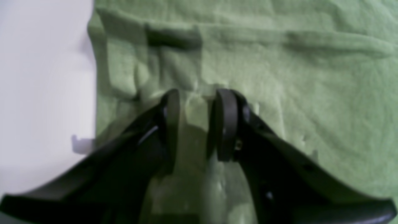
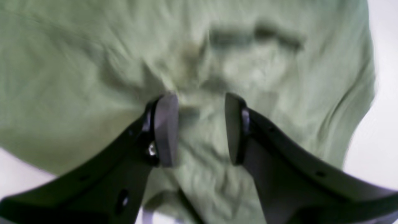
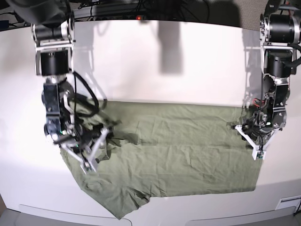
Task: Fold the T-shirt properly
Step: 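Move the right gripper along the fold and grasp fabric near the sleeve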
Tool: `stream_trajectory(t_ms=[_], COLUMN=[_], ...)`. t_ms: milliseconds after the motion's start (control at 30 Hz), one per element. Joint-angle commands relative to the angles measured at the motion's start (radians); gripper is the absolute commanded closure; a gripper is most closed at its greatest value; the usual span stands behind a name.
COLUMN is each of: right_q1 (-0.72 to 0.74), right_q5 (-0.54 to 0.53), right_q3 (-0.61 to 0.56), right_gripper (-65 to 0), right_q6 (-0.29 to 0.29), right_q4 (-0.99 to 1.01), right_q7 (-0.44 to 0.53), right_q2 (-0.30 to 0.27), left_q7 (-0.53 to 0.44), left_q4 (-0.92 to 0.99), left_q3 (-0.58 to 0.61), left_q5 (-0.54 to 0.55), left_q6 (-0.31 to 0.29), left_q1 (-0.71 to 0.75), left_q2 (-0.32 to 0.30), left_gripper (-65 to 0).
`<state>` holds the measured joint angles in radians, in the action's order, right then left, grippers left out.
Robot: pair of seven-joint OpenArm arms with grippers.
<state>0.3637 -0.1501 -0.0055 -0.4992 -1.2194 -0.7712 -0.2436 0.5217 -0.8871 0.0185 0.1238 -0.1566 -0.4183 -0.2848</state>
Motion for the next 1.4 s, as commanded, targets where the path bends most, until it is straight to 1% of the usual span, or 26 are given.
stream_trajectory(t_ms=[0, 133, 333, 433, 667, 900, 1000, 1167, 1367], right_q1=[0.014, -0.041, -0.05, -0.039, 0.049, 0.153, 0.193, 0.255, 0.326], right_q5=[-0.009, -0.011, -0.011, -0.011, -0.011, -0.003, 0.002, 0.049, 0.064], right_q3=[0.028, 0.105, 0.109, 0.109, 0.109, 0.109, 0.109, 0.109, 0.109], right_gripper=[-25.0, -25.0, -25.0, -25.0, -25.0, -25.0, -25.0, -25.0, -25.0], right_q6=[-0.002, -0.002, -0.001, 0.013, 0.013, 0.018, 0.033, 0.067, 0.081], right_q4=[-0.018, -0.017, 0.002, 0.05, 0.204, 0.347, 0.403, 0.462, 0.523], right_q7=[0.035, 0.087, 0.106, 0.126, 0.159, 0.2, 0.232, 0.3, 0.396], right_q2=[-0.006, -0.006, -0.003, -0.002, -0.002, 0.021, 0.032, 0.058, 0.089], left_q7=[-0.021, -0.021, -0.017, -0.014, -0.015, -0.018, -0.018, -0.019, -0.02], left_q4=[-0.016, -0.016, -0.016, -0.016, -0.016, -0.016, -0.016, -0.016, -0.016], left_q3=[-0.005, -0.005, -0.005, -0.005, -0.005, -0.005, -0.005, -0.005, -0.005], left_q5=[0.0, 0.0, 0.02, 0.023, 0.023, 0.025, 0.026, 0.026, 0.026], left_q6=[0.004, 0.004, 0.003, 0.003, 0.003, 0.003, 0.004, 0.003, 0.003], left_q1=[-0.028, -0.027, -0.027, -0.027, -0.027, -0.027, -0.027, -0.027, -0.027], left_q2=[-0.012, -0.012, -0.012, -0.012, -0.012, -0.011, -0.012, -0.012, -0.012], left_gripper=[-18.9, -18.9, -18.9, -18.9, -18.9, -18.9, -18.9, -18.9, -18.9])
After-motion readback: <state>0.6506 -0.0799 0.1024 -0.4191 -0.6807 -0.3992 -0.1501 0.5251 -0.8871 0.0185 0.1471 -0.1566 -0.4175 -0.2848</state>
